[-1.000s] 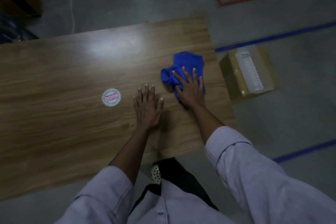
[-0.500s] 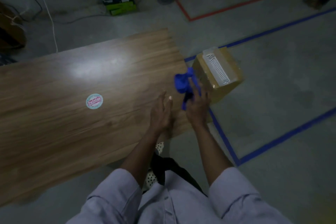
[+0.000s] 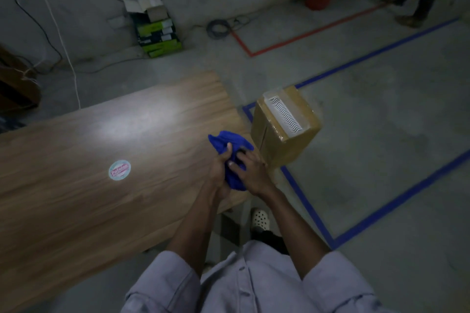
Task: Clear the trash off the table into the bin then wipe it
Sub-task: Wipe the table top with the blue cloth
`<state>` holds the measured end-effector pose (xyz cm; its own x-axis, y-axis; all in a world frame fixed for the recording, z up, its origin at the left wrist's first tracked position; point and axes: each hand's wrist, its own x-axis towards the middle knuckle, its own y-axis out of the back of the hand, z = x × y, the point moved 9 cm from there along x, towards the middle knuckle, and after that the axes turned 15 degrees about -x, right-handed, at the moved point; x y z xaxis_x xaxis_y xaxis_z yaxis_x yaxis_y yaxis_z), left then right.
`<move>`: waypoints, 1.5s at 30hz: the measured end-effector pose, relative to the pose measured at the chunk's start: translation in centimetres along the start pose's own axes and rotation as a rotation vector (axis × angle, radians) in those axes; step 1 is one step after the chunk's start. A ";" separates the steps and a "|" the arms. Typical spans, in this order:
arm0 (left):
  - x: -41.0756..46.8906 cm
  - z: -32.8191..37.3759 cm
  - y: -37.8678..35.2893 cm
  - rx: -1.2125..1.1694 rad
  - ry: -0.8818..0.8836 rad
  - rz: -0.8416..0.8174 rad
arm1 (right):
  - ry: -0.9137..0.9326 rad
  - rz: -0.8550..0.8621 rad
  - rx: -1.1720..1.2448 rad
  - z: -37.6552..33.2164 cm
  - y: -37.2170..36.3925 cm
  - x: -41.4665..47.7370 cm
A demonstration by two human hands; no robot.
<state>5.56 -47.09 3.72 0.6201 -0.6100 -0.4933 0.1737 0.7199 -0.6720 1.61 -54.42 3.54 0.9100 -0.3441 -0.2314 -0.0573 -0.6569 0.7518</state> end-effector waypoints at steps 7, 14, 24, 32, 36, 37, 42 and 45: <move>3.5 0.4 -8.6 -0.203 0.114 -0.141 | -0.163 0.286 0.296 5.2 12.4 3.9; 8.4 -0.3 -12.3 -0.289 0.123 -0.131 | -0.249 0.333 0.180 8.3 17.0 6.8; 12.7 -0.4 -13.0 -0.161 0.097 -0.007 | -0.417 0.323 0.457 11.0 17.1 7.3; 19.1 0.2 -15.0 0.072 0.114 0.061 | -0.587 0.242 0.981 15.7 16.2 8.8; 24.8 1.4 -14.3 0.283 0.023 0.104 | -0.600 0.247 0.819 19.9 17.0 12.3; 26.3 1.3 -14.4 0.339 0.009 0.110 | -0.607 0.236 0.784 21.1 17.1 13.3; 32.7 -1.0 -15.4 0.439 0.067 0.156 | -0.624 0.198 0.652 27.6 17.2 18.3; 37.5 -3.5 -14.5 0.478 0.125 0.203 | -0.705 0.165 0.563 32.1 15.5 21.2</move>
<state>23.66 -81.59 -6.98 0.5870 -0.4566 -0.6686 0.4071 0.8803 -0.2437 6.82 -93.42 -9.49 0.4217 -0.6707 -0.6101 -0.5237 -0.7295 0.4399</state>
